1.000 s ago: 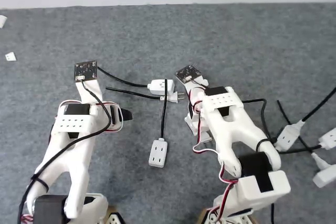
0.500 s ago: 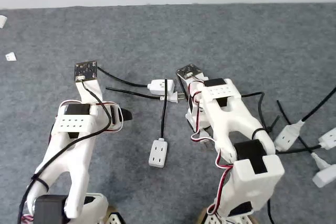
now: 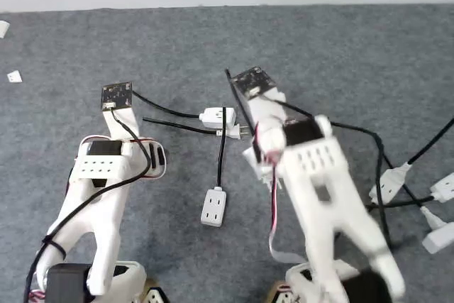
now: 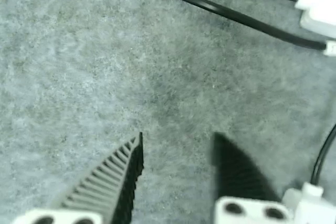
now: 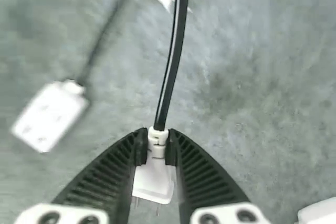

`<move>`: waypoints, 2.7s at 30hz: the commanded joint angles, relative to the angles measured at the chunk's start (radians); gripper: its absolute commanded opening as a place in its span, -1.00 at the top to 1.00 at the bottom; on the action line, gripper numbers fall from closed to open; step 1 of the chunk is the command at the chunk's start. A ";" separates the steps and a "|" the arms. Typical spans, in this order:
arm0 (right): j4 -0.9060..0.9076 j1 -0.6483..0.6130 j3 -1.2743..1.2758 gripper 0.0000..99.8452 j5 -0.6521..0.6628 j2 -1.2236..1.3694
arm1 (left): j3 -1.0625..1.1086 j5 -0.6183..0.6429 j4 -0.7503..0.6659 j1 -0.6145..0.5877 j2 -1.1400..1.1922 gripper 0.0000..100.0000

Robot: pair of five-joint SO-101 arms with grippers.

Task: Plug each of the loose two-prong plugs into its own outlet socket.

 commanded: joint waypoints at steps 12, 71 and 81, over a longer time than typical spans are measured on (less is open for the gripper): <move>-0.077 -0.361 0.190 0.98 -0.061 -0.469 | -0.002 -0.376 0.063 0.178 0.069 0.94; -0.728 -0.291 0.727 0.98 -0.405 -0.467 | 0.633 -0.344 -0.095 0.025 -1.068 0.93; -0.792 -0.292 0.784 0.98 -0.370 -0.467 | 0.636 -0.347 -0.094 0.026 -1.068 0.93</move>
